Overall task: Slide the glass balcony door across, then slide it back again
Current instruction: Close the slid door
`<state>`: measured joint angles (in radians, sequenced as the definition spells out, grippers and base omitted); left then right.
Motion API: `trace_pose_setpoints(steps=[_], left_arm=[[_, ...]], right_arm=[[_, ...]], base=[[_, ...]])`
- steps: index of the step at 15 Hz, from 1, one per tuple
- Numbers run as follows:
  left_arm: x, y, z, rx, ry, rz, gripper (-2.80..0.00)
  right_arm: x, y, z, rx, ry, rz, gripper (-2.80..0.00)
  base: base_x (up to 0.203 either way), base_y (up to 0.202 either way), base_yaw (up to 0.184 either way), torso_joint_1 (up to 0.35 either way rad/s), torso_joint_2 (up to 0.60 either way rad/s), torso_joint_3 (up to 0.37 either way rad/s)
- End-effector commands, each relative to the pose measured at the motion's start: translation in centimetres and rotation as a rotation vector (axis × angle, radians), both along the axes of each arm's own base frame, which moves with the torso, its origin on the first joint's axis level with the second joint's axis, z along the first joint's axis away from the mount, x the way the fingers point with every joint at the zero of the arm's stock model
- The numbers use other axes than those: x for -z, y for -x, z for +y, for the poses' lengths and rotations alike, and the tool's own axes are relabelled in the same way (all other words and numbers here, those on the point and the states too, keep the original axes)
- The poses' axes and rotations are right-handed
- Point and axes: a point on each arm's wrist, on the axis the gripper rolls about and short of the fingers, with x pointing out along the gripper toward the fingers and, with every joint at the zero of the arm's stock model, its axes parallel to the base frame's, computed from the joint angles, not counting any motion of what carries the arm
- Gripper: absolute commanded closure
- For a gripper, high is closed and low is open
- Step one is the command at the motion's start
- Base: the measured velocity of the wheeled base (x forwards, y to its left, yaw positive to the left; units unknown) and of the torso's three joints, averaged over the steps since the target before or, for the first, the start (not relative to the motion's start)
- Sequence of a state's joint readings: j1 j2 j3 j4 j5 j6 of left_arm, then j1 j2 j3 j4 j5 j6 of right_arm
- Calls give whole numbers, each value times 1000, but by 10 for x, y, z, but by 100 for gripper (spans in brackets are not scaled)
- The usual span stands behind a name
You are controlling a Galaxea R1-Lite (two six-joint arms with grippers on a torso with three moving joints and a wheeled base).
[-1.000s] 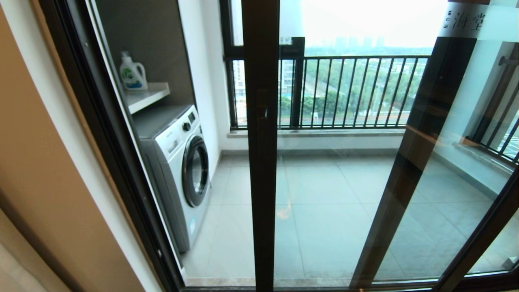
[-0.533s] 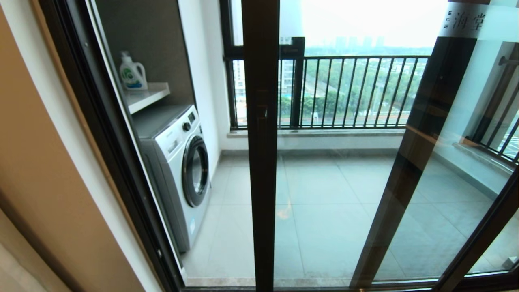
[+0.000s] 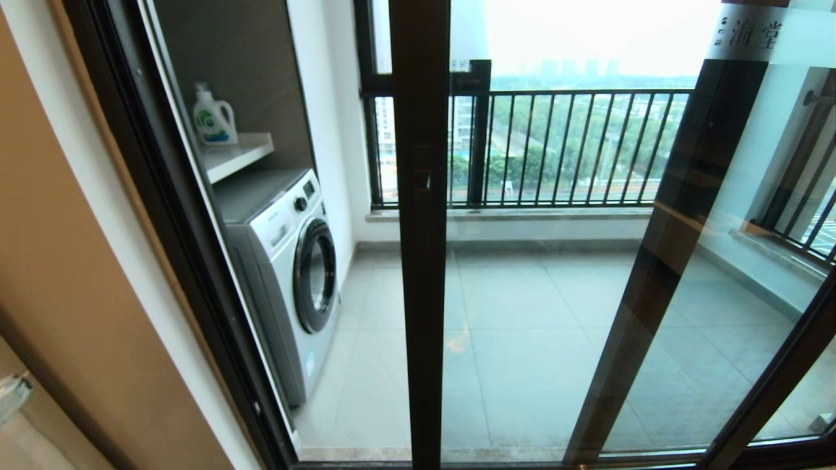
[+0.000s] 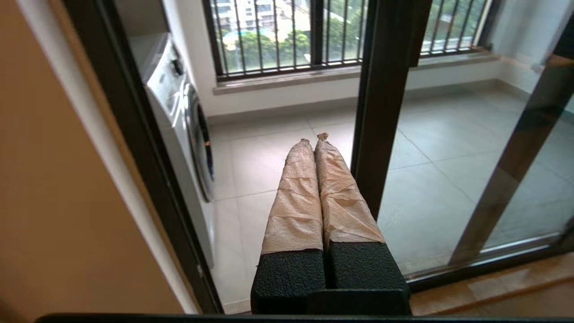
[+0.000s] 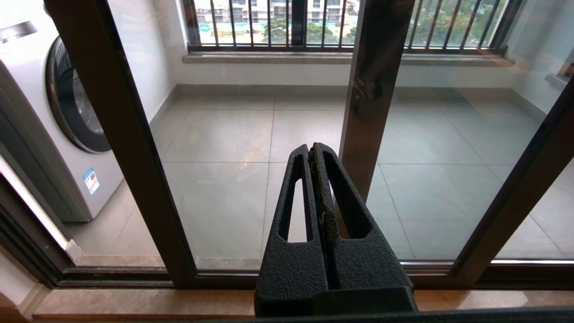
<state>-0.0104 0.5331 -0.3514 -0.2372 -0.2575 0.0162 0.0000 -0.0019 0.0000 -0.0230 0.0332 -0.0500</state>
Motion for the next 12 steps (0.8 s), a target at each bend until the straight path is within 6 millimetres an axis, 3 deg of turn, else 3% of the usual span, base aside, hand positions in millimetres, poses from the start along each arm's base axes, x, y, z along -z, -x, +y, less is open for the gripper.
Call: trace_pose_setpoints(steps=[1,5,7,10,12], left_arm=[[-1,-66,-2,33,1,178,0],[8,-169,-11,97,-2,236,0],[4,-206,-35,140,-10,172,0],[-14,-218,-100,218,5,81,0],[-20,-224,-130,221,19,81,0]], right_arm=[[3,-1,0,-1,1,11,0],[3,-1,0,-1,1,10,0],[3,-1,0,-1,1,10,0],[2,-1,0,-1,1,8,0],[3,-1,0,-1,1,11,0]], base=[[0,0,0,0,0,0],[0,0,0,0,0,0],[0,0,0,0,0,0],[0,0,0,0,0,0],[0,0,0,0,0,0]])
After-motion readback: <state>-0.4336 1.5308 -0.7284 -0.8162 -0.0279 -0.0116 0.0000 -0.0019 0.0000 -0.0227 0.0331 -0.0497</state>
